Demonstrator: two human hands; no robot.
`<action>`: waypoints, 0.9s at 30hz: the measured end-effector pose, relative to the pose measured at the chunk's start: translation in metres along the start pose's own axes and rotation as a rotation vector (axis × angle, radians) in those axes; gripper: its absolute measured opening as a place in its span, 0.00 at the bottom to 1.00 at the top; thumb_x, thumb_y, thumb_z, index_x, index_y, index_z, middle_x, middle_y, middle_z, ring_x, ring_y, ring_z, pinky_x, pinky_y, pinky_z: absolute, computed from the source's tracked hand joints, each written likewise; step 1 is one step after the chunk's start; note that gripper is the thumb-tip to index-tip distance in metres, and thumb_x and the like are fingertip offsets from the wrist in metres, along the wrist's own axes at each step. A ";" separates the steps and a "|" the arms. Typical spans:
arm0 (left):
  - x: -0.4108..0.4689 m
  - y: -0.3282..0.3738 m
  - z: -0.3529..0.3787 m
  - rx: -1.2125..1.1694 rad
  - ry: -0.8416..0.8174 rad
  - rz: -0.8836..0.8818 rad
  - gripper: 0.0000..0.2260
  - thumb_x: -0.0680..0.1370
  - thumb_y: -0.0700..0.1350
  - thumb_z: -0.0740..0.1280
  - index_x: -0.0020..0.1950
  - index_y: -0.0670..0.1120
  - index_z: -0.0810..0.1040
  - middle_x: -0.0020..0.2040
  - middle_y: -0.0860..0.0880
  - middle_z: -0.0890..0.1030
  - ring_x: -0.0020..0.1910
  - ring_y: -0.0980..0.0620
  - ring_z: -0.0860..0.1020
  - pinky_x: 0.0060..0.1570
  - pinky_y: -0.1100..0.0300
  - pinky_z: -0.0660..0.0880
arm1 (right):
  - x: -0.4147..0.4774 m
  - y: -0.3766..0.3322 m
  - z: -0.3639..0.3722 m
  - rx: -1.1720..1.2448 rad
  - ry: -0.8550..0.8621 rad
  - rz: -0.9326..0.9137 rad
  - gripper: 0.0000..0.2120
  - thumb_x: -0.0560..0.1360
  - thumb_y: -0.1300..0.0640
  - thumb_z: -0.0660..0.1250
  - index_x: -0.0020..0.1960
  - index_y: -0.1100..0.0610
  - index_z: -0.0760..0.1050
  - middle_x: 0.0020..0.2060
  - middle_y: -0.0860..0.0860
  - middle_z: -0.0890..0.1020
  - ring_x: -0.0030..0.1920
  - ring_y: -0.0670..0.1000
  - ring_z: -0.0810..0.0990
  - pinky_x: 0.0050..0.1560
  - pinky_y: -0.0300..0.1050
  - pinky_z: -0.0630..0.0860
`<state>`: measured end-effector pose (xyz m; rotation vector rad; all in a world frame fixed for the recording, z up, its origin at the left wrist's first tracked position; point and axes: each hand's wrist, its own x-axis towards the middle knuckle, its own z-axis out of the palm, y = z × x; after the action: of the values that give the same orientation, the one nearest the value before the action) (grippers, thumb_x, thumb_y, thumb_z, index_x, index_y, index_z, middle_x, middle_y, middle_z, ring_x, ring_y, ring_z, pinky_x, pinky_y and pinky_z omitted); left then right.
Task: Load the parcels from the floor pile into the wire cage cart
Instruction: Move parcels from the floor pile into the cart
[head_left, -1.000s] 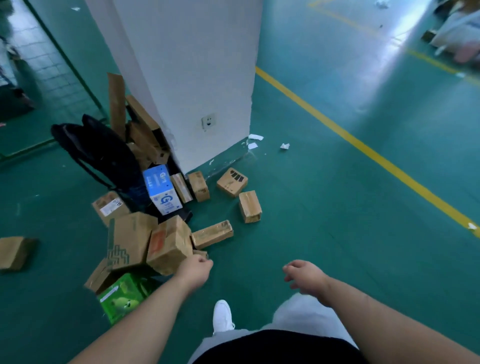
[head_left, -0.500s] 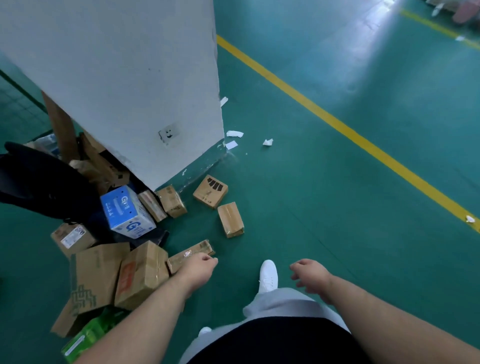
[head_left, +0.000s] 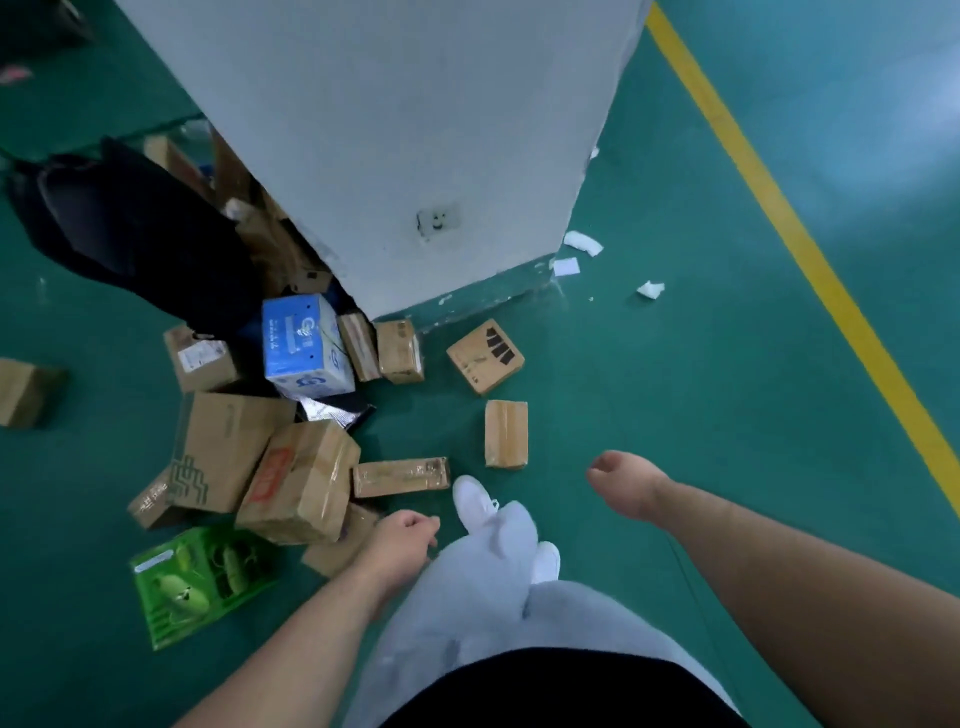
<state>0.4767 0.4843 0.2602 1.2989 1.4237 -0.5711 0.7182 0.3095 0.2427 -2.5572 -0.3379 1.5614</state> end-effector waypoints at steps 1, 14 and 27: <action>0.013 0.002 -0.001 0.011 -0.007 -0.007 0.09 0.83 0.50 0.64 0.51 0.46 0.80 0.51 0.47 0.84 0.48 0.46 0.82 0.46 0.56 0.76 | 0.008 -0.006 0.002 -0.030 -0.009 -0.004 0.15 0.81 0.53 0.59 0.63 0.56 0.78 0.53 0.52 0.82 0.51 0.54 0.80 0.49 0.41 0.73; 0.310 0.022 0.106 -0.413 -0.100 -0.304 0.09 0.83 0.48 0.62 0.57 0.45 0.77 0.55 0.44 0.82 0.46 0.46 0.80 0.51 0.54 0.75 | 0.288 -0.041 0.085 -0.526 -0.309 -0.094 0.14 0.82 0.55 0.55 0.62 0.56 0.75 0.56 0.54 0.81 0.55 0.57 0.80 0.50 0.45 0.73; 0.542 -0.055 0.267 -1.321 -0.103 -0.613 0.34 0.78 0.49 0.66 0.82 0.53 0.56 0.82 0.41 0.58 0.78 0.33 0.60 0.73 0.33 0.63 | 0.559 -0.006 0.166 -0.321 -0.135 -0.102 0.34 0.78 0.65 0.57 0.83 0.52 0.55 0.81 0.50 0.59 0.79 0.55 0.61 0.77 0.51 0.62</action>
<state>0.6205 0.4498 -0.3282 -0.2135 1.6050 0.0138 0.8169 0.4561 -0.3132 -2.6116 -0.7807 1.7707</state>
